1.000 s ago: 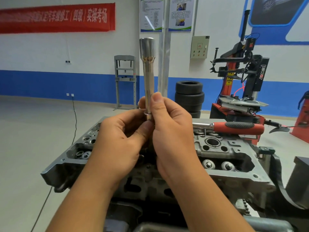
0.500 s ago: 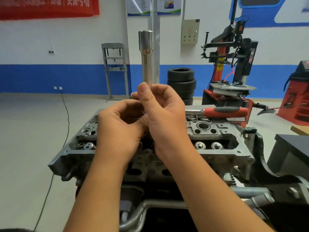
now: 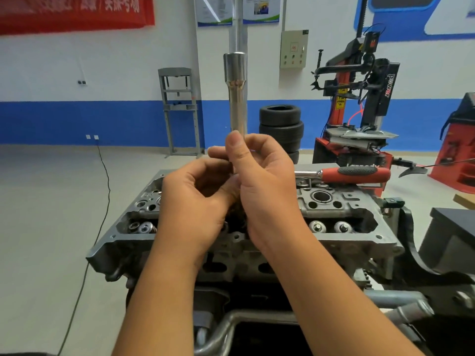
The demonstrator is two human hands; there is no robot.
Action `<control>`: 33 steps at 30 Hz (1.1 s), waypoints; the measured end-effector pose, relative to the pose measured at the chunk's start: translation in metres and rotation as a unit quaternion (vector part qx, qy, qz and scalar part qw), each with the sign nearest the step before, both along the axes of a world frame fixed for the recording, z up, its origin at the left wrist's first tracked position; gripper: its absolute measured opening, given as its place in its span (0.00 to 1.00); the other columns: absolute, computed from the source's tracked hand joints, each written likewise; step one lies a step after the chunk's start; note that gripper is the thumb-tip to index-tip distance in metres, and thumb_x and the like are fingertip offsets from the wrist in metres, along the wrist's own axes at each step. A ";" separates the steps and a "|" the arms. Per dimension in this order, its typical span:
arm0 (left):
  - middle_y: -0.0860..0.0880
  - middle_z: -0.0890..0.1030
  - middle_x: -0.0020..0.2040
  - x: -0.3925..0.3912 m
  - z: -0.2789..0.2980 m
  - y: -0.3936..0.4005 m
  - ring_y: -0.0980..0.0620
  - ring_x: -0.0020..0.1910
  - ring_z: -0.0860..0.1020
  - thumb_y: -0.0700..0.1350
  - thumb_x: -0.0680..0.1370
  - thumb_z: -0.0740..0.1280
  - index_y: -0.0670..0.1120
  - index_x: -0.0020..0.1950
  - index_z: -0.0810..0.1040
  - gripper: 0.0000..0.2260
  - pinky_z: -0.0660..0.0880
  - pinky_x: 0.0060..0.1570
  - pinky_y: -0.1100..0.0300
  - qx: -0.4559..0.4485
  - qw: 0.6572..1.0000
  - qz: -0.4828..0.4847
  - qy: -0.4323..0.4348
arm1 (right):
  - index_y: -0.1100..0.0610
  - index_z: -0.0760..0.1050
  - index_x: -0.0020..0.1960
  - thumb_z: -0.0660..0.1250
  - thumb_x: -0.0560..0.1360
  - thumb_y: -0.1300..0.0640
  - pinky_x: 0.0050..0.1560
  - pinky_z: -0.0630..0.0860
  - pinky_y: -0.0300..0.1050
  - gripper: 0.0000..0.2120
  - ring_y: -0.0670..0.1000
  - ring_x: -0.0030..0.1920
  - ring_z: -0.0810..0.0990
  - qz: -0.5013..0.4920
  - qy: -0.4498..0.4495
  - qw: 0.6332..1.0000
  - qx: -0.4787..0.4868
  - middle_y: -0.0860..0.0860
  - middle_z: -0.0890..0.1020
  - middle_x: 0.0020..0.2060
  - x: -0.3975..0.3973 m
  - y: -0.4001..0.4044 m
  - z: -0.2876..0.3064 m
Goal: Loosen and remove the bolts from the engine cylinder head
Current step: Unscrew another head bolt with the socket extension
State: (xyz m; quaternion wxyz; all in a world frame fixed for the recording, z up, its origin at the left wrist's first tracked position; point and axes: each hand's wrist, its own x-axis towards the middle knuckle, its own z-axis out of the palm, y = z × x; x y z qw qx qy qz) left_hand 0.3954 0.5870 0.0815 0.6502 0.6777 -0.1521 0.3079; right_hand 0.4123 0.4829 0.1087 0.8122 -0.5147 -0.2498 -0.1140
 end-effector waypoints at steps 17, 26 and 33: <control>0.50 0.89 0.49 0.000 0.005 0.003 0.49 0.50 0.88 0.50 0.70 0.76 0.50 0.55 0.87 0.14 0.85 0.52 0.46 -0.026 0.999 -0.031 0.023 | 0.60 0.77 0.49 0.78 0.74 0.55 0.51 0.84 0.59 0.12 0.56 0.45 0.85 -0.037 0.019 0.999 0.000 0.64 0.85 0.47 0.001 -0.001 -0.002; 0.50 0.89 0.52 0.001 0.005 0.004 0.50 0.53 0.87 0.49 0.78 0.69 0.53 0.58 0.87 0.11 0.85 0.49 0.56 -0.010 0.997 -0.078 0.025 | 0.55 0.83 0.47 0.68 0.82 0.50 0.45 0.84 0.46 0.11 0.48 0.42 0.84 -0.077 -0.044 0.992 -0.090 0.52 0.85 0.39 0.005 0.002 -0.004; 0.47 0.89 0.52 0.005 0.006 0.007 0.46 0.53 0.87 0.44 0.73 0.75 0.48 0.57 0.88 0.13 0.84 0.54 0.44 -0.046 0.995 -0.073 0.040 | 0.57 0.80 0.45 0.76 0.68 0.44 0.55 0.83 0.66 0.17 0.63 0.51 0.86 -0.036 0.012 0.999 -0.008 0.59 0.87 0.46 0.003 -0.002 -0.003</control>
